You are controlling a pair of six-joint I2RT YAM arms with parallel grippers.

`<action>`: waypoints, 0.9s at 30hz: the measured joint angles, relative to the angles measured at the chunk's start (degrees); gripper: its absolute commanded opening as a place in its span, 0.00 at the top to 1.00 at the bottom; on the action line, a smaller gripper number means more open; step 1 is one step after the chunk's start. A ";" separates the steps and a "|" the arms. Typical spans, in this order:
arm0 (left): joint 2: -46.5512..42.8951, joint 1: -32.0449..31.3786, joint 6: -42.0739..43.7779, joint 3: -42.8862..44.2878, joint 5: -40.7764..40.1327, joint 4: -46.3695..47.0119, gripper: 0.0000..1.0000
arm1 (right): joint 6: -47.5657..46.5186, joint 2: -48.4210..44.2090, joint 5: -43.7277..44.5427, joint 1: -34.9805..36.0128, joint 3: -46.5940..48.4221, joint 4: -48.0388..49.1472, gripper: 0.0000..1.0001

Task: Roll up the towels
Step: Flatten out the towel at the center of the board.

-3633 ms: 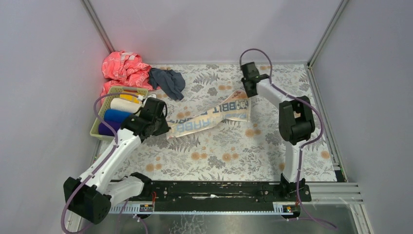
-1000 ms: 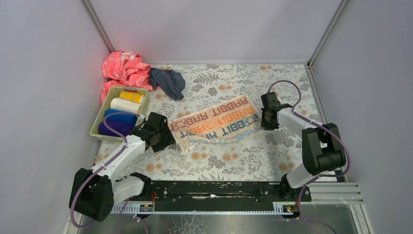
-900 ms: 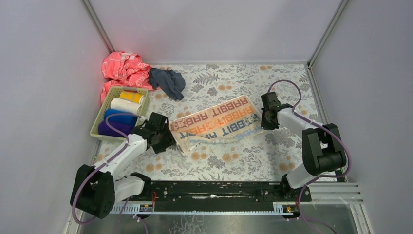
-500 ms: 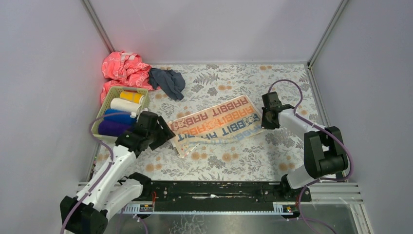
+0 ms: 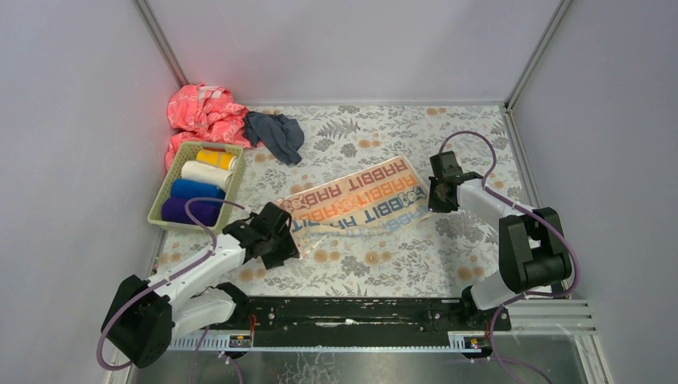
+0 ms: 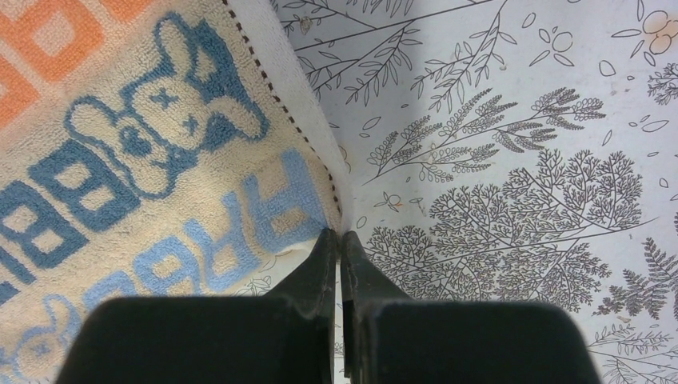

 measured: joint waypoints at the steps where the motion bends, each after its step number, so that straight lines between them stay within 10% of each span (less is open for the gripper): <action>1: 0.74 -0.33 -0.20 0.00 -0.26 0.81 0.53 | 0.00 0.00 -0.02 0.00 -0.09 0.07 1.00; 19: 12.55 -3.52 -0.33 2.58 -6.56 6.67 0.72 | -0.07 0.00 -0.02 0.00 -0.31 0.42 1.00; 27: 15.34 -4.90 -0.33 4.33 -8.87 7.21 1.00 | -0.04 0.00 0.00 0.00 -0.31 0.42 1.00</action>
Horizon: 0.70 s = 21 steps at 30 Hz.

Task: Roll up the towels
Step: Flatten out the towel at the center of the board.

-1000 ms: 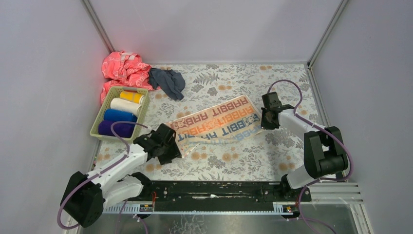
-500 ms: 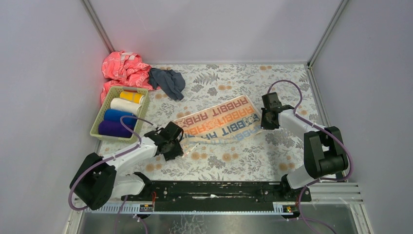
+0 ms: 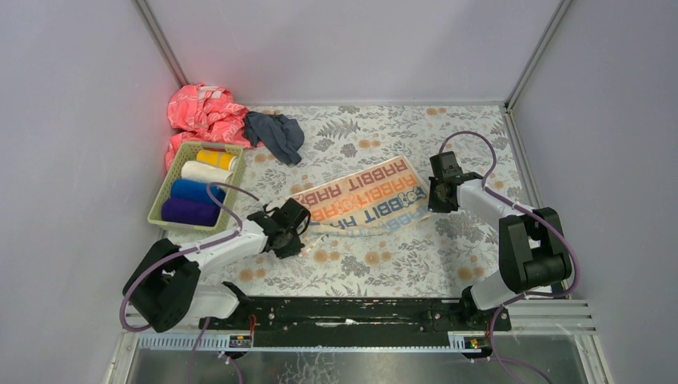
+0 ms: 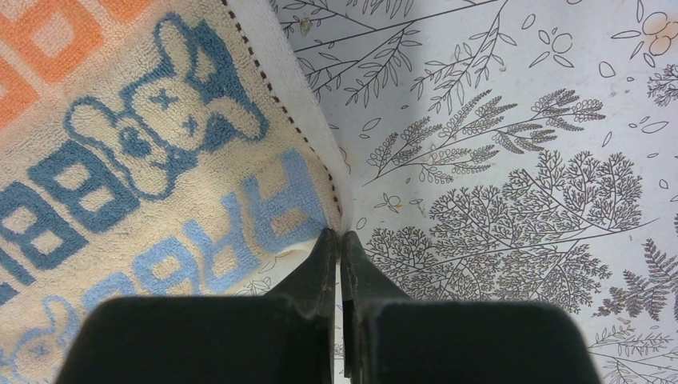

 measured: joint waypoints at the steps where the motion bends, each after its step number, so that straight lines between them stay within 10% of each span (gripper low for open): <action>1: -0.02 -0.02 -0.04 0.11 -0.28 -0.11 1.00 | 0.00 0.00 0.04 -0.02 0.02 -0.02 1.00; 21: -16.87 8.13 12.02 36.74 -11.23 -16.85 1.00 | -3.93 -8.68 0.15 -3.39 28.15 -12.94 1.00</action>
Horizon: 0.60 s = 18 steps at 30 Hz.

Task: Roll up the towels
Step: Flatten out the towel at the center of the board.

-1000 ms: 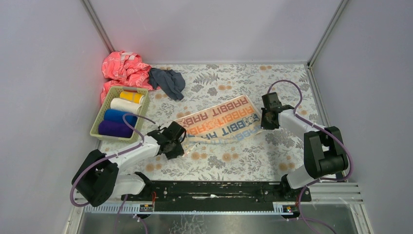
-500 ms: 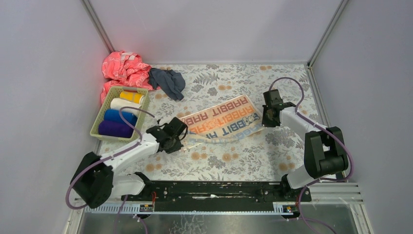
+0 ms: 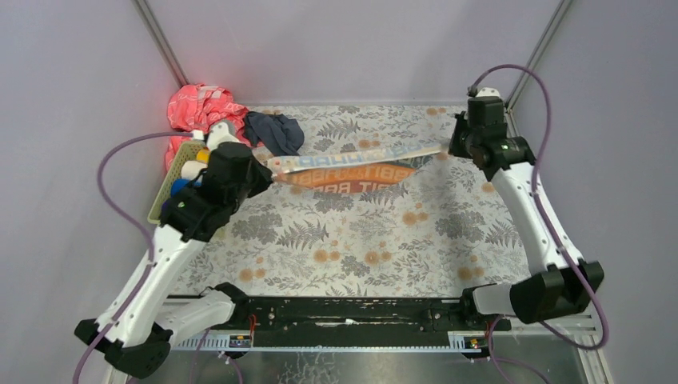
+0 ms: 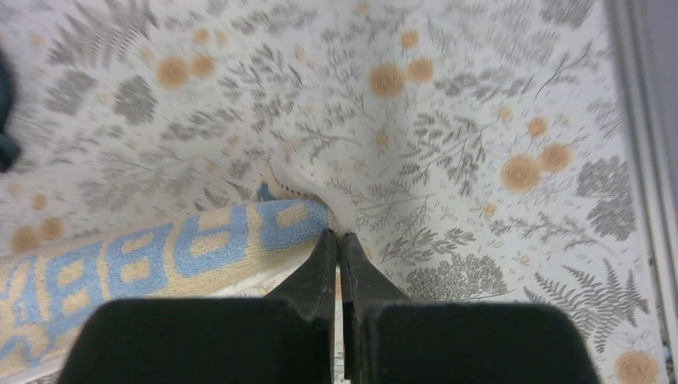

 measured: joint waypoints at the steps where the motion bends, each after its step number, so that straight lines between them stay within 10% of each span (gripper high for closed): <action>1: -0.74 0.00 0.33 1.31 -0.04 -0.33 1.00 | -0.42 -1.66 -0.17 0.00 1.36 -0.92 1.00; 18: -14.51 -0.02 -2.40 -2.45 4.22 -5.70 1.00 | 0.42 -21.24 -3.93 -0.02 4.37 -19.52 1.00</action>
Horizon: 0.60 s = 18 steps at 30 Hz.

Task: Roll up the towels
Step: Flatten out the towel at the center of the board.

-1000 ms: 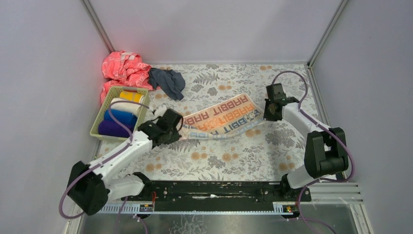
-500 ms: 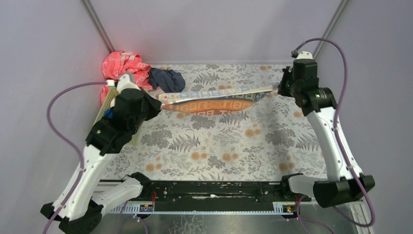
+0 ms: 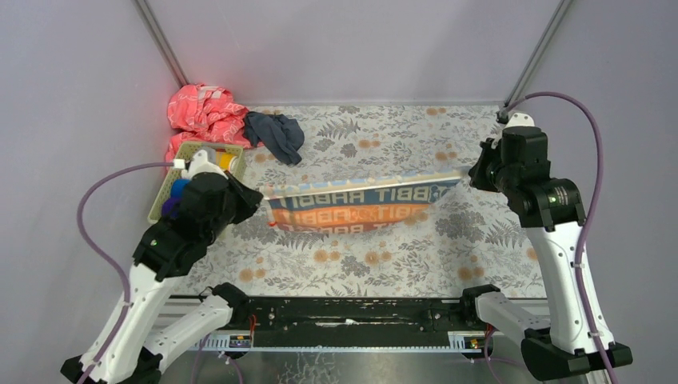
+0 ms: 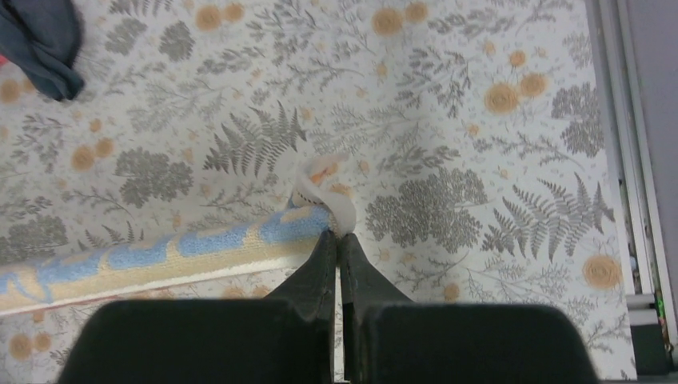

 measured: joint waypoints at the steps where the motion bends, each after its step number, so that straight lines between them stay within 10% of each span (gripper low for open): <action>1: 0.35 0.00 -0.17 -1.16 0.26 -0.02 1.00 | 0.15 0.17 0.35 0.00 -0.63 -0.42 1.00; 18: 37.79 12.92 2.45 -4.81 5.55 19.34 1.00 | 1.16 41.66 2.84 -3.56 -0.83 15.10 1.00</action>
